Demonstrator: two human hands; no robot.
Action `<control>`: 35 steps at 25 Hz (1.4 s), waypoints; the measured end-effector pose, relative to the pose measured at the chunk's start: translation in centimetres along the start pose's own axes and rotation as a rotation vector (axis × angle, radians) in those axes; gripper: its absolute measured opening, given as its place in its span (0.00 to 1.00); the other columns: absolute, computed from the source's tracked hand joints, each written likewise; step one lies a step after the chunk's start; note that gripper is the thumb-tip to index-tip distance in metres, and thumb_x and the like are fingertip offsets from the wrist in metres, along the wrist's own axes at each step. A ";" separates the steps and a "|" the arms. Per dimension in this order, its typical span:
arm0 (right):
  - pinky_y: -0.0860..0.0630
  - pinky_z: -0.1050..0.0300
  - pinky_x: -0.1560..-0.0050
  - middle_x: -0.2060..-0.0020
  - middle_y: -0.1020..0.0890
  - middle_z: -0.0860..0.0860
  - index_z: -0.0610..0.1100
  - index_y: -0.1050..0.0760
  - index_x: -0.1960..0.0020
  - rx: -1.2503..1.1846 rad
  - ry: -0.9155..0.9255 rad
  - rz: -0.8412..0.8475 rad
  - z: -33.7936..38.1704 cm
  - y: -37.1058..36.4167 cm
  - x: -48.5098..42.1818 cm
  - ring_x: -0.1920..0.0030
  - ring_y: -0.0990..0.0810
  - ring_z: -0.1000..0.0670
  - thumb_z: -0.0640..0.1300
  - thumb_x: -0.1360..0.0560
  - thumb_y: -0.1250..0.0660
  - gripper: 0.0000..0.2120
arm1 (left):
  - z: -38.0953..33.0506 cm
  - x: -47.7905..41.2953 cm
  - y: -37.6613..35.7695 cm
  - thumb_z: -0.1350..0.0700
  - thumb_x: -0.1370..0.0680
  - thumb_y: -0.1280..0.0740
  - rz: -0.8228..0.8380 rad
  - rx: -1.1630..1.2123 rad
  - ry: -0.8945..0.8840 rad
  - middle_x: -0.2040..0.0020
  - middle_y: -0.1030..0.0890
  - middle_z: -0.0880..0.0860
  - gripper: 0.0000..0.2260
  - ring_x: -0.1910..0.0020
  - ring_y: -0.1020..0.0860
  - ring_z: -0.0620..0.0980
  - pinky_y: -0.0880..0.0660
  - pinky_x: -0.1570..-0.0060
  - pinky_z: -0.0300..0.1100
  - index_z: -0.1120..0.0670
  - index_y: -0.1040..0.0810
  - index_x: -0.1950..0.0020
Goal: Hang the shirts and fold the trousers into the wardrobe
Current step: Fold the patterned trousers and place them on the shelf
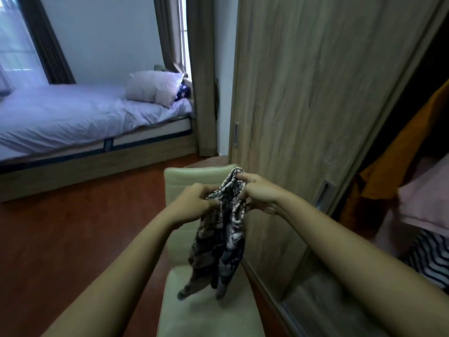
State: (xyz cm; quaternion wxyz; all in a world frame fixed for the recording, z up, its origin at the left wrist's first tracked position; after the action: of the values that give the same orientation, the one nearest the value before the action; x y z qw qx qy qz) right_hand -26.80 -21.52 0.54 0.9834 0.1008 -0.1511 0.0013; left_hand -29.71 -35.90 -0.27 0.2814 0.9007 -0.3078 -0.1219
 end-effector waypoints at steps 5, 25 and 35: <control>0.31 0.57 0.72 0.63 0.28 0.41 0.29 0.38 0.34 -0.074 0.060 -0.074 1.9 -0.7 0.2 0.70 0.28 0.48 0.21 0.34 0.56 0.30 | -1.8 0.7 -0.1 0.48 0.26 0.37 -0.038 -0.058 -0.023 0.52 0.16 0.46 0.13 0.50 0.20 0.44 0.25 0.47 0.45 0.45 0.20 0.43; 0.33 0.56 0.55 0.53 0.26 0.50 0.45 0.35 0.49 0.872 0.557 -0.155 4.2 3.3 -0.9 0.56 0.27 0.52 0.37 0.24 0.38 0.08 | -5.3 -2.8 2.9 0.42 0.32 0.41 -0.252 -1.004 -0.066 0.52 0.19 0.57 0.18 0.54 0.21 0.60 0.35 0.61 0.43 0.51 0.29 0.47; 0.28 0.64 0.37 0.37 0.27 0.57 0.49 0.39 0.28 0.473 0.397 -0.043 -13.0 1.2 -3.5 0.36 0.27 0.55 0.45 0.24 0.34 0.26 | -11.1 1.6 12.4 0.32 0.32 0.43 -0.420 -0.653 -0.372 0.74 0.26 0.53 0.28 0.71 0.26 0.54 0.32 0.69 0.46 0.56 0.20 0.59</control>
State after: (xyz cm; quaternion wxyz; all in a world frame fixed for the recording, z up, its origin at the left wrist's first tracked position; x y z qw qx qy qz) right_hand -26.30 -17.69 -12.37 0.9427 0.3278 0.0506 0.0355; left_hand -30.10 -40.22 15.91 0.4604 0.7702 -0.1086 -0.4278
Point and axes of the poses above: each hand's wrist, its own x-axis away from the middle knuckle, its own y-axis out of the back of the hand, z = x × y, the point moved 6 cm from there along -x, towards the middle knuckle
